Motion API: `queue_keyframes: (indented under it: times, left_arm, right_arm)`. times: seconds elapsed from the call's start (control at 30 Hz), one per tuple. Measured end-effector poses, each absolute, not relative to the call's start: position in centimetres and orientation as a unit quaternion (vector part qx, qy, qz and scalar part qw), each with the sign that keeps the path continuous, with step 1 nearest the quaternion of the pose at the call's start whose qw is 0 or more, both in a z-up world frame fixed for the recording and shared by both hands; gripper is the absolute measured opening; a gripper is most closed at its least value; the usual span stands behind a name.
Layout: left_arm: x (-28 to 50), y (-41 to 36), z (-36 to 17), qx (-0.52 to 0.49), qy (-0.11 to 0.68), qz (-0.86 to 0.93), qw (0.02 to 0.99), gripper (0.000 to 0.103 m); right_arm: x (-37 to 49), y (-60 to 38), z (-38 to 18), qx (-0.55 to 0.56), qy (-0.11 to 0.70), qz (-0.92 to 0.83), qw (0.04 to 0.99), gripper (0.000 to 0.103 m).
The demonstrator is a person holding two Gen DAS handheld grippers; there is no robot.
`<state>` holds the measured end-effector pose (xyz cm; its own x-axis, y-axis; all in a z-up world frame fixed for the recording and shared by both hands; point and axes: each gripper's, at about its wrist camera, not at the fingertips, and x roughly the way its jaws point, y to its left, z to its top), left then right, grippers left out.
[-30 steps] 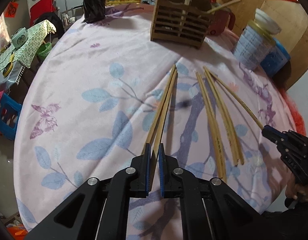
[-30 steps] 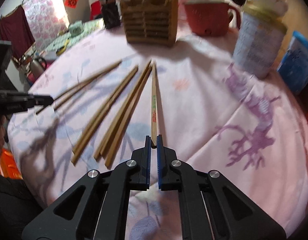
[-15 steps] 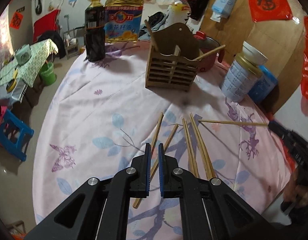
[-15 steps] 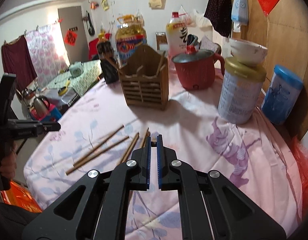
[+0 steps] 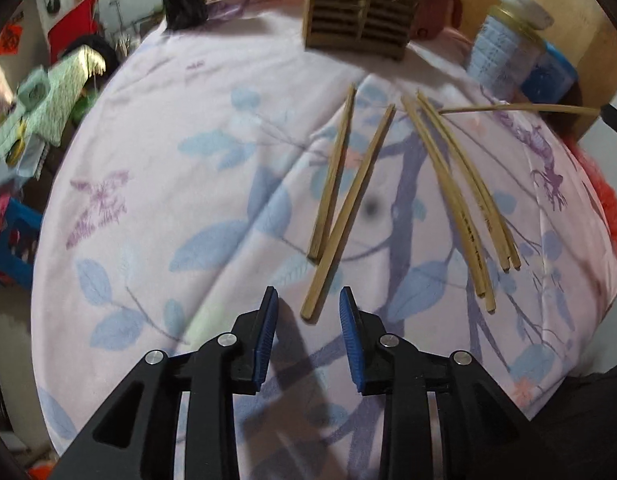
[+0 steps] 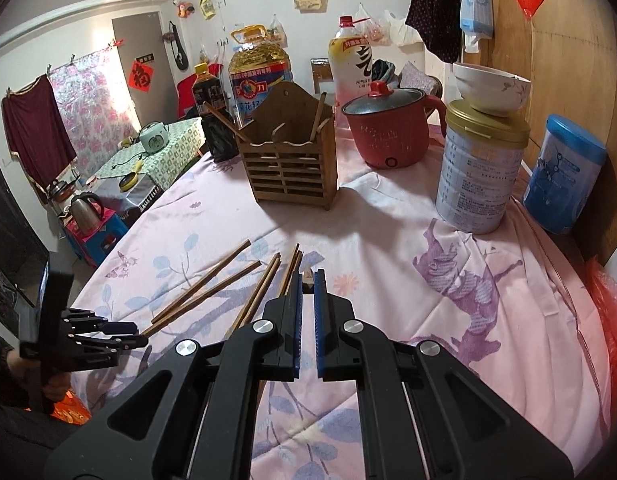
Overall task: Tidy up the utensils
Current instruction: 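Carry the left tool's chopstick into the holder while the right tool releases its own there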
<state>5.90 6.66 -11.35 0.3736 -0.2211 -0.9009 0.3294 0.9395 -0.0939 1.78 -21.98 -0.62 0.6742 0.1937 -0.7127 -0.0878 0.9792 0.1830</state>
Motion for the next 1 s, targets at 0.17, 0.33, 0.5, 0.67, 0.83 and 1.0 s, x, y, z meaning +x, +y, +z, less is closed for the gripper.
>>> queue_keyframes:
  times: [0.17, 0.33, 0.5, 0.67, 0.83, 1.0]
  left_arm:
    - [5.4, 6.7, -10.9, 0.039, 0.525, -0.188, 0.829, 0.007]
    - [5.1, 5.4, -6.0, 0.039, 0.480, -0.202, 0.853, 0.006]
    - [6.1, 4.3, -0.1, 0.026, 0.433, -0.212, 0.876, 0.006]
    - [7.2, 2.7, 4.5, 0.023, 0.405, -0.221, 0.887, 0.006]
    - [7.9, 1.7, 7.2, 0.020, 0.387, -0.239, 0.891, 0.006]
    - [8.9, 0.8, 8.3, 0.011, 0.390, -0.253, 0.886, 0.006]
  right_arm:
    - [1.8, -21.9, -0.6, 0.067, 0.397, 0.077, 0.912, 0.007]
    - [1.7, -21.9, -0.2, 0.068, 0.390, 0.077, 0.915, 0.007]
    - [1.9, -21.6, 1.0, 0.065, 0.373, 0.081, 0.922, 0.007]
    - [2.1, -21.7, 2.9, 0.057, 0.352, 0.081, 0.931, 0.007]
    - [2.5, -22.1, 4.2, 0.057, 0.339, 0.079, 0.936, 0.006]
    - [2.8, -22.3, 4.8, 0.060, 0.335, 0.083, 0.937, 0.006]
